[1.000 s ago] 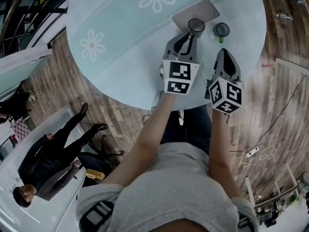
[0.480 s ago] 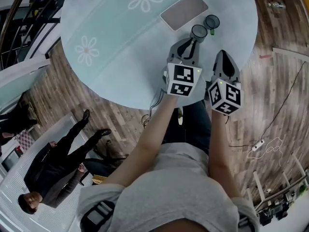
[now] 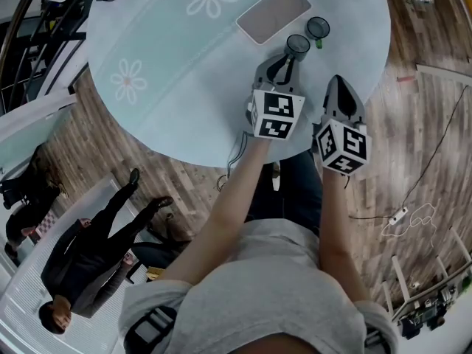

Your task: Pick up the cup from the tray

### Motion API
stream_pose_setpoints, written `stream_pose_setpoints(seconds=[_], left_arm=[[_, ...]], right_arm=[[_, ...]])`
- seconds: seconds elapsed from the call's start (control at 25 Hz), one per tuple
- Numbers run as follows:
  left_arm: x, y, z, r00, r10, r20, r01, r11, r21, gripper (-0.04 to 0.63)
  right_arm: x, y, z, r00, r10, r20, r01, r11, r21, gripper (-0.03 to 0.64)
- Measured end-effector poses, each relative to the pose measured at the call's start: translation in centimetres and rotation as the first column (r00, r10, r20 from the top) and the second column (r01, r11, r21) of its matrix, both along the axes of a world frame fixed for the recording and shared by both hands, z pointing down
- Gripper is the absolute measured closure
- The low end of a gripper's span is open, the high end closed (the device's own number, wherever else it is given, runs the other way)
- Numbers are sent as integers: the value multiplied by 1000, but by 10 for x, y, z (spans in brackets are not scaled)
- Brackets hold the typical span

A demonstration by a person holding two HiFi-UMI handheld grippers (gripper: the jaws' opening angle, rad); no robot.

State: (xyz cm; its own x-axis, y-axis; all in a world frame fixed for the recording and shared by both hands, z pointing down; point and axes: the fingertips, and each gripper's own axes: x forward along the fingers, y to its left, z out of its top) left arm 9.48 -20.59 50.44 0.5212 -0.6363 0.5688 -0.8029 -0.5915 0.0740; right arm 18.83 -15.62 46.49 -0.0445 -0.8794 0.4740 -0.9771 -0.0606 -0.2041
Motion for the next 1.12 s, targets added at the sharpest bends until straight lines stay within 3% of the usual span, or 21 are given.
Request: stream_pose_setpoints(seconds=[0.84, 1.12], left_arm=[[-8, 20, 34, 995, 33, 97, -30, 999, -31, 548], [-5, 21, 35, 997, 21, 73, -18, 999, -43, 543]], right_arm=[[-15, -7, 5, 999, -40, 6, 40, 999, -5, 609], [-16, -8, 3, 999, -39, 6, 39, 999, -2, 609]])
